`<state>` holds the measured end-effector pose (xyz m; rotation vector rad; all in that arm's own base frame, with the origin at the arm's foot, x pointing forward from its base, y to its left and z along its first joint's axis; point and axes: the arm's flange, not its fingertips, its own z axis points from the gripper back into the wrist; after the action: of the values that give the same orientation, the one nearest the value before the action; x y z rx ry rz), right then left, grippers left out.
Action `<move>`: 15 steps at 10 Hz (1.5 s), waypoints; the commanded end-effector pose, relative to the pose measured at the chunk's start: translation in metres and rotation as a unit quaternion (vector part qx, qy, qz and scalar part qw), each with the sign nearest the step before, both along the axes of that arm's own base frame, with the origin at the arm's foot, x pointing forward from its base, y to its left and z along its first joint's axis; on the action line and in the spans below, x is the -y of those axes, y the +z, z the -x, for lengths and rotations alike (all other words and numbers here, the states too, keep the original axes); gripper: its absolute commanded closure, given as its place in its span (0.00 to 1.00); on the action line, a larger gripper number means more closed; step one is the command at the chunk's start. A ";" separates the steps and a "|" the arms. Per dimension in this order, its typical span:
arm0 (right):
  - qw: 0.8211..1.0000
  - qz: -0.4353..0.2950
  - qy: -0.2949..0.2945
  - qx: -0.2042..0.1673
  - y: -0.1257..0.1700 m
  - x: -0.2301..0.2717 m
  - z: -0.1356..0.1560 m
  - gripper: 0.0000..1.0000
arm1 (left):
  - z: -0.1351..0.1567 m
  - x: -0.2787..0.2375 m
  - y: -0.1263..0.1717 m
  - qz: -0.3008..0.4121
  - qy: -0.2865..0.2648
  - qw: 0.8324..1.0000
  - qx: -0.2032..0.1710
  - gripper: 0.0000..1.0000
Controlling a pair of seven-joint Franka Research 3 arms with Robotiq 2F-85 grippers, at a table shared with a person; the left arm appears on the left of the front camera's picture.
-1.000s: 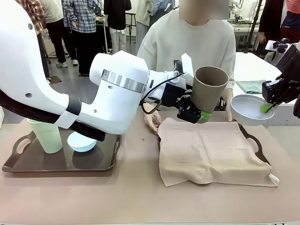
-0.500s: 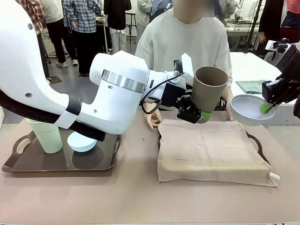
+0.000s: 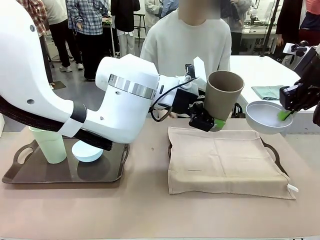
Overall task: Set up a tray with a mat and arrange the tableware.
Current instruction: Place the Picnic Bowl and Reusable plastic cup back onto the Handle tray in front of the human's position.
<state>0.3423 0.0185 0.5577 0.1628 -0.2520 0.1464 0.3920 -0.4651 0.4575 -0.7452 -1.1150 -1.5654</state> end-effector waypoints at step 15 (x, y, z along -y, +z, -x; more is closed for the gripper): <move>0.999 -0.030 0.002 -0.017 -0.170 0.005 -0.084 0.96 | -0.063 -0.005 -0.157 0.033 0.025 0.993 -0.115 0.19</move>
<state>0.4253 0.0156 0.3960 0.1878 -0.1786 0.1115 0.4494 -0.4534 0.2936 -0.9417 -0.9983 -1.3735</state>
